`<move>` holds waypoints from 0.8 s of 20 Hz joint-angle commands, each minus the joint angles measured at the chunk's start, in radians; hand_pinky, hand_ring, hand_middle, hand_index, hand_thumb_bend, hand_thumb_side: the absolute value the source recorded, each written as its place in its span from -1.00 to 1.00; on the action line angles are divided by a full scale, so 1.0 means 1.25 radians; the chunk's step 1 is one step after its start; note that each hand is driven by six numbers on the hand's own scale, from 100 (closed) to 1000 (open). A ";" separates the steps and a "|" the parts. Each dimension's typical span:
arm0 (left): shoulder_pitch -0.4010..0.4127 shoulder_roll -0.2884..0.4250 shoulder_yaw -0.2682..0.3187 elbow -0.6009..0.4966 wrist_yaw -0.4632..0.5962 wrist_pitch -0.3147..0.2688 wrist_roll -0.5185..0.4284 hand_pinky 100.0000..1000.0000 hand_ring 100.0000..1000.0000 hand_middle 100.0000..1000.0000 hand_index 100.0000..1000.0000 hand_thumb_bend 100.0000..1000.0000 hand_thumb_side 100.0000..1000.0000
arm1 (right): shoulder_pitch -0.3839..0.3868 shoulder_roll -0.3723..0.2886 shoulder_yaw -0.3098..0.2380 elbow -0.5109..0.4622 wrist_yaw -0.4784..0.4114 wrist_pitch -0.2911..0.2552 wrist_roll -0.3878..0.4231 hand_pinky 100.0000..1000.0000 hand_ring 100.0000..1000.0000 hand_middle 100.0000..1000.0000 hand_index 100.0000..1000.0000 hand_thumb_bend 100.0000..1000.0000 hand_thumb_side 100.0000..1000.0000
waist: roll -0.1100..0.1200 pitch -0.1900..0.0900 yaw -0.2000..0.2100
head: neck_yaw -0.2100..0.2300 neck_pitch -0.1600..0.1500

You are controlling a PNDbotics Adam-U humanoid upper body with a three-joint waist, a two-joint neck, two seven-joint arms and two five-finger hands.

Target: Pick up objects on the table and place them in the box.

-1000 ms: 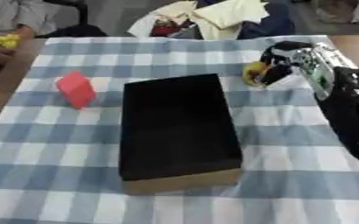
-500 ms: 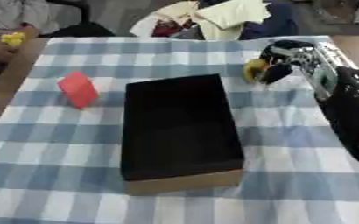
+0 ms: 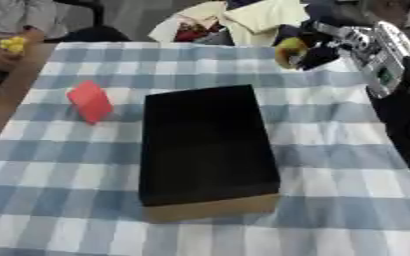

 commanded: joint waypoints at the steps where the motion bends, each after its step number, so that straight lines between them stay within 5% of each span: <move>1: -0.013 0.021 0.003 -0.013 0.003 -0.002 -0.002 0.02 0.24 0.33 0.56 -0.77 0.67 | -0.012 -0.037 0.022 -0.117 -0.075 -0.001 0.010 0.61 0.56 0.17 0.44 -1.00 -0.32 | -0.002 -0.012 -0.001 | -0.007 -0.004; 8: -0.018 0.027 0.002 -0.013 0.003 -0.003 -0.003 0.02 0.24 0.33 0.56 -0.77 0.68 | -0.004 -0.060 0.060 -0.247 -0.171 0.026 0.036 0.61 0.55 0.18 0.44 -1.00 -0.28 | -0.009 -0.009 0.000 | -0.024 -0.002; 16: -0.028 0.041 0.002 -0.013 0.000 -0.004 -0.002 0.02 0.24 0.34 0.56 -0.77 0.68 | 0.033 -0.108 0.107 -0.403 -0.268 -0.017 0.051 0.62 0.55 0.17 0.45 -1.00 -0.22 | -0.021 0.004 -0.009 | -0.012 -0.004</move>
